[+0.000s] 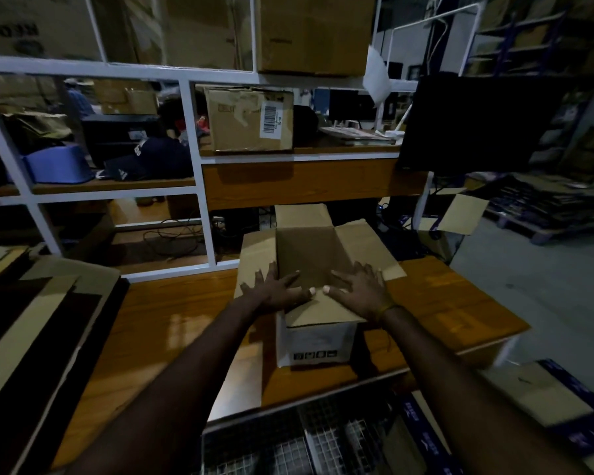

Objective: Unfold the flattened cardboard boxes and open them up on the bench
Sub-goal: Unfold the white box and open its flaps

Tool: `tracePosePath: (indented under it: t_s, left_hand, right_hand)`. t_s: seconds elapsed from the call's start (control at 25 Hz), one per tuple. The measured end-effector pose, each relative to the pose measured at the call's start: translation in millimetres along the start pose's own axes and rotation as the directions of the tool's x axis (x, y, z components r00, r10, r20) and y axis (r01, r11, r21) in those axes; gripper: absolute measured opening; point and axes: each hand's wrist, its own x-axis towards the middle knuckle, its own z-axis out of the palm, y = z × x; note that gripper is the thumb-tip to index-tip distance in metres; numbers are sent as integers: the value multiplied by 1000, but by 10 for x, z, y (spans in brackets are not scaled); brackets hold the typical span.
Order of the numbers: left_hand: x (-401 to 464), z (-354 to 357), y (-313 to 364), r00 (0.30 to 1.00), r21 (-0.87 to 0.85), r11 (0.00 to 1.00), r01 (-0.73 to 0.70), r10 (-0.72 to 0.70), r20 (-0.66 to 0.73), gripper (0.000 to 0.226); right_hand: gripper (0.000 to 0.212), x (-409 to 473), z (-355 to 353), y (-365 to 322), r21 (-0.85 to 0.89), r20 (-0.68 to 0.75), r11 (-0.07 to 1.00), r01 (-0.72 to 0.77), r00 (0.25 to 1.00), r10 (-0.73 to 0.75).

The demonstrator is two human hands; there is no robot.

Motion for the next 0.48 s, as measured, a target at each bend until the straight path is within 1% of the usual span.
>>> tracePosePath:
  t_s: [0.08,0.16,0.24,0.32,0.4,0.48]
  left_hand:
    - [-81,61,50,1000,56,998,17,-16,-10,84]
    - [-125,150,122,996,62,997,44,-39,-83,75]
    - [-152,245,192,984,83,994,73,-58,-168,61]
    - [-176,293,234,974,104,988,114,-90,-207,54]
    - [-198,292,244,979,129,984,125,-101,-177,56]
    - [-223,269,260,982,174,976,134,-107,-155,63]
  right_hand:
    - [61,-137,143,-55,-42,-104,999,-22,994,17]
    - [56,-278,290,-129,-55,-174,998,-34,985,24]
    - [55,-382,381,-225,-25,-169,999,-41,985,36]
    - [56,-434,383,-306,2,-132,998,-61,989,60]
    - [59,-455,348,-370,-11,-124,992,-124,985,122]
    - [61,-465,318,-441,-32,-154,974,-224,964,216]
